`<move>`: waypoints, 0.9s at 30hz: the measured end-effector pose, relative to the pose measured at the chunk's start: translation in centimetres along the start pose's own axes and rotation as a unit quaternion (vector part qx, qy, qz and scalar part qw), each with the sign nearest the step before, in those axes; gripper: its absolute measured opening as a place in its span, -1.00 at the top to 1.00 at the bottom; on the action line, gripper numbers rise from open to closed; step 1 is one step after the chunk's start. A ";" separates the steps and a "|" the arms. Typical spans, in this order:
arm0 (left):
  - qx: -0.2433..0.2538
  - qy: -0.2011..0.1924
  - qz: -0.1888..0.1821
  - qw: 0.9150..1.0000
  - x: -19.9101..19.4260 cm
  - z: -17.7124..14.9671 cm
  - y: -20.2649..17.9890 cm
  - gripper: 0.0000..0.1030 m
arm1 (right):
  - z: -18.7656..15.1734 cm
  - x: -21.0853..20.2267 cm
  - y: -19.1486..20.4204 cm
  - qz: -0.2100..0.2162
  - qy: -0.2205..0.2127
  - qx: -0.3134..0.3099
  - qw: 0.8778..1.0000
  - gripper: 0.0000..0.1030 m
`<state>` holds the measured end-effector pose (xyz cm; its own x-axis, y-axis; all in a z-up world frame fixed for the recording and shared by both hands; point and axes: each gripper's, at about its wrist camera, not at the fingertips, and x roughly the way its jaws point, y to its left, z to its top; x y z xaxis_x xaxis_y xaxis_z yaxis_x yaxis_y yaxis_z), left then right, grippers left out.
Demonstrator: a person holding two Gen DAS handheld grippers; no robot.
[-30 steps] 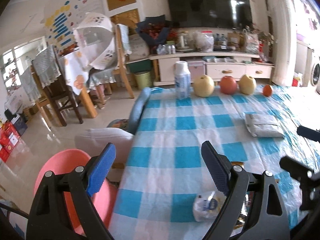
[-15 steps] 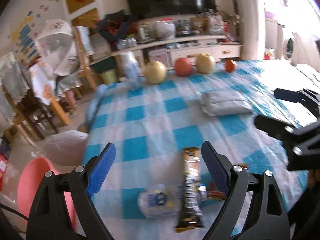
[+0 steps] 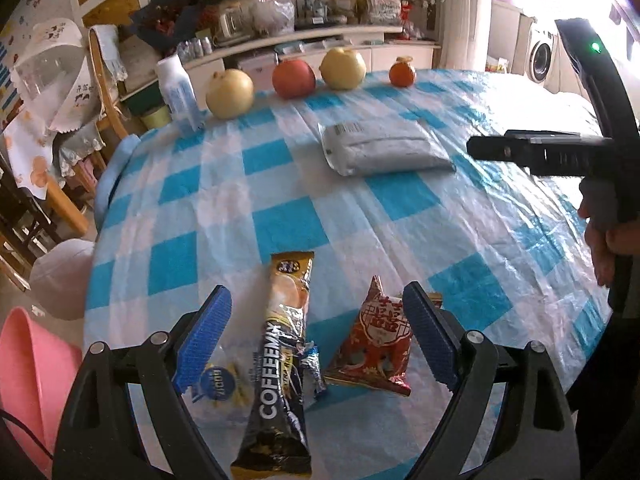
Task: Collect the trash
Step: 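Move both open tools back over the table toward the remaining items, then grasp the COFFEEMIX stick with the left tool while the right tool grasps the white packet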
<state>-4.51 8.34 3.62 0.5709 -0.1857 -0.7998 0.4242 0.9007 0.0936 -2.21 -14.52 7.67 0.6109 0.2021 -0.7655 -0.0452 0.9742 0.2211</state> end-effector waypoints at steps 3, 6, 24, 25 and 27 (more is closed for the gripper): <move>-0.007 0.008 0.005 1.000 0.5 0.0 0.4 -0.71 | 0.6 0.8 -0.4 0.011 0.010 0.004 1.000 -0.83; -0.027 0.017 0.000 0.999 0.9 0.1 1.4 -0.71 | 1.2 1.7 -0.1 0.024 0.017 -0.009 1.000 -0.83; -0.038 0.065 0.014 0.997 3.4 -0.5 2.8 -0.22 | 2.1 6.0 2.7 0.094 0.075 -0.036 0.992 -0.83; -0.040 0.063 0.014 0.997 3.4 -0.5 2.8 -0.20 | 2.0 5.9 3.2 0.106 0.079 -0.037 0.991 -0.83; -0.041 0.062 0.011 0.997 3.5 -0.5 2.8 -0.16 | 1.8 5.6 4.0 0.135 0.082 -0.042 0.987 -0.83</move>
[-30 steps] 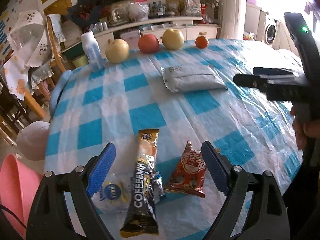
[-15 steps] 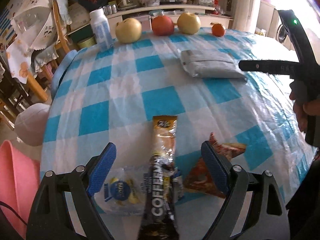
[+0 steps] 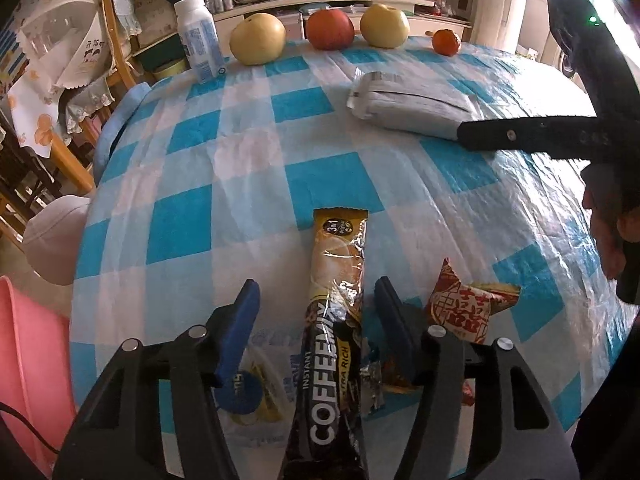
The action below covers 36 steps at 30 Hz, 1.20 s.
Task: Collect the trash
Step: 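Grasp the COFFEEMIX stick with the left tool while the right tool grasps the white packet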
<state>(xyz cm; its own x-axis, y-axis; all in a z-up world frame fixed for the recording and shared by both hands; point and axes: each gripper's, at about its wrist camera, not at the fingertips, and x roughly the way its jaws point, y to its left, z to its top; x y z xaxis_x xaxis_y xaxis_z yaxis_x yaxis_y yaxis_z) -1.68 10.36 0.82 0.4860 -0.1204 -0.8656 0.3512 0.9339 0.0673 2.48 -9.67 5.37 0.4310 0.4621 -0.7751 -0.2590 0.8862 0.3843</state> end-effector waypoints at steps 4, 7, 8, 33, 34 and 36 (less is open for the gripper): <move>0.003 -0.007 -0.007 1.000 0.1 0.1 -0.3 0.01 | 0.1 -0.5 1.4 0.076 0.003 -0.011 0.997 -0.83; 0.003 -0.009 -0.011 1.000 0.1 0.3 -0.5 0.14 | 0.8 -1.3 1.7 0.057 -0.019 -0.020 0.998 -0.83; 0.003 -0.010 -0.012 1.000 0.2 0.4 -0.5 0.16 | 1.1 -1.7 1.5 0.029 -0.033 -0.026 0.999 -0.83; 0.006 -0.014 -0.043 0.999 0.4 0.4 0.2 0.21 | 3.6 5.1 1.1 -0.104 0.004 -0.118 0.988 -0.93; 0.004 -0.016 -0.047 0.999 0.4 0.5 0.3 0.21 | 3.4 5.3 1.3 -0.111 0.005 -0.125 0.986 -0.93; 0.003 -0.018 -0.047 0.999 0.4 0.5 0.3 0.23 | 3.2 5.5 1.7 -0.127 0.005 -0.136 0.983 -0.91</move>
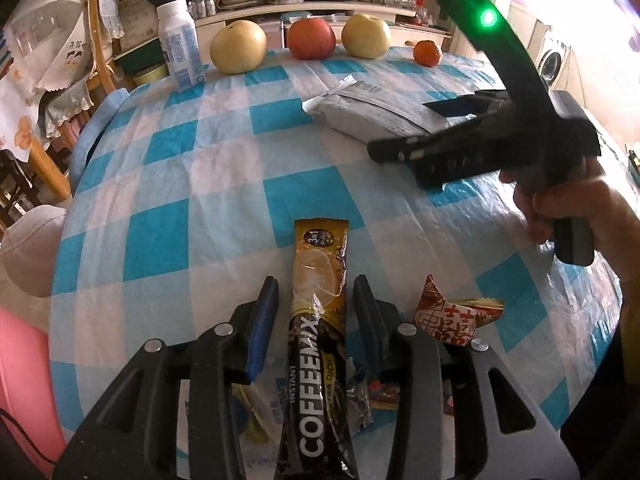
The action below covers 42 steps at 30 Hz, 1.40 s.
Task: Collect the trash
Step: 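Grasp the COFFEEMIX stick with the left tool while the right tool grasps the white packet, then lift and carry the coffee stick and white packet over the pink bucket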
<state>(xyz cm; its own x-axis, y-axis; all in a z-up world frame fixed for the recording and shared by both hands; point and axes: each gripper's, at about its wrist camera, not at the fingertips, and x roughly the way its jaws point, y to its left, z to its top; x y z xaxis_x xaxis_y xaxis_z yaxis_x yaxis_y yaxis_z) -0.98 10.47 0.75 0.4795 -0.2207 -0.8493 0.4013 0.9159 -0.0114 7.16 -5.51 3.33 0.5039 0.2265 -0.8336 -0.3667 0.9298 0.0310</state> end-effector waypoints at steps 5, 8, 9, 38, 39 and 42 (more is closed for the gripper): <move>-0.009 -0.005 0.001 1.000 0.1 0.2 0.3 0.47 | 0.1 -0.4 -0.5 -0.008 -0.007 0.023 1.000 -0.62; -0.017 -0.007 -0.004 1.000 0.1 0.2 0.7 0.51 | 0.2 -0.4 -0.5 -0.012 -0.010 0.027 1.000 -0.58; -0.022 -0.008 -0.006 1.000 0.1 0.2 0.8 0.52 | 0.2 -0.5 -0.5 -0.013 -0.011 0.029 0.999 -0.57; -0.132 -0.122 -0.034 0.983 -7.4 -0.5 7.9 0.54 | -0.1 -7.3 1.5 0.099 -0.087 0.138 0.982 -0.52; -0.135 -0.125 -0.033 0.982 -7.7 -0.6 8.2 0.54 | -0.1 -7.5 1.8 0.102 -0.088 0.137 0.981 -0.52; -0.149 -0.137 -0.030 0.979 -8.5 -0.9 9.3 0.54 | 0.0 -8.1 3.1 0.113 -0.092 0.132 0.980 -0.52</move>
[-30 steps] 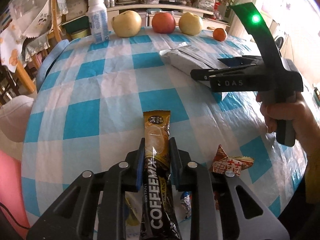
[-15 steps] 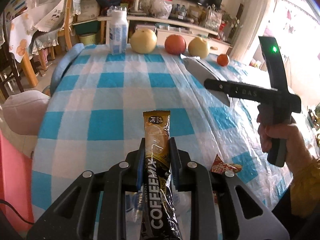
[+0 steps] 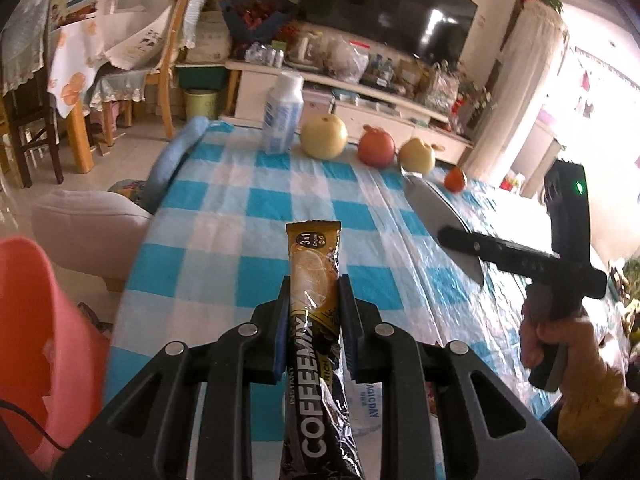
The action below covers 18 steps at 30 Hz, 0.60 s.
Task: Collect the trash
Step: 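Lift and carry the coffee stick and white packet over the pink bucket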
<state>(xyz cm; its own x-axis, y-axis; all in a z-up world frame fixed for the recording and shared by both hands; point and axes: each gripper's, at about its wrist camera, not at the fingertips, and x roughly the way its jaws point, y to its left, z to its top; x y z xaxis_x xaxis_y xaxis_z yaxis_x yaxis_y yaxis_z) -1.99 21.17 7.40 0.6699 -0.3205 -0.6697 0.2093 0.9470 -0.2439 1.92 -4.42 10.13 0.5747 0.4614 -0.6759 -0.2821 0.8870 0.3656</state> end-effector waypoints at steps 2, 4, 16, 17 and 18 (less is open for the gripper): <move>-0.008 -0.009 0.003 1.000 -0.7 0.2 0.6 0.54 | -0.2 -0.3 1.0 0.009 -0.002 0.000 1.000 -0.52; -0.014 -0.016 0.005 1.000 -1.2 0.3 1.2 0.54 | -0.3 -0.7 2.1 0.017 -0.004 -0.001 1.000 -0.52; -0.072 -0.065 0.049 0.994 -5.6 1.0 6.5 0.54 | -0.5 -1.0 8.5 0.072 -0.008 0.001 0.997 -0.52; -0.077 -0.067 0.051 0.993 -5.9 1.0 6.8 0.54 | -0.6 -1.0 9.6 0.077 -0.008 -0.004 0.997 -0.52; -0.083 -0.071 0.055 0.993 -6.3 1.0 7.3 0.54 | -0.6 -0.9 10.4 0.082 -0.008 -0.006 0.997 -0.52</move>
<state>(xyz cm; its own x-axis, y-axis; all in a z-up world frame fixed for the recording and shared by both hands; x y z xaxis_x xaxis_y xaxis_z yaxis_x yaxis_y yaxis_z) -3.94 30.15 10.54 0.7777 -0.1974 -0.5968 0.0166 0.9555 -0.2944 -2.00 4.40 14.15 0.5320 0.5997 -0.5979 -0.3827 0.8001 0.4619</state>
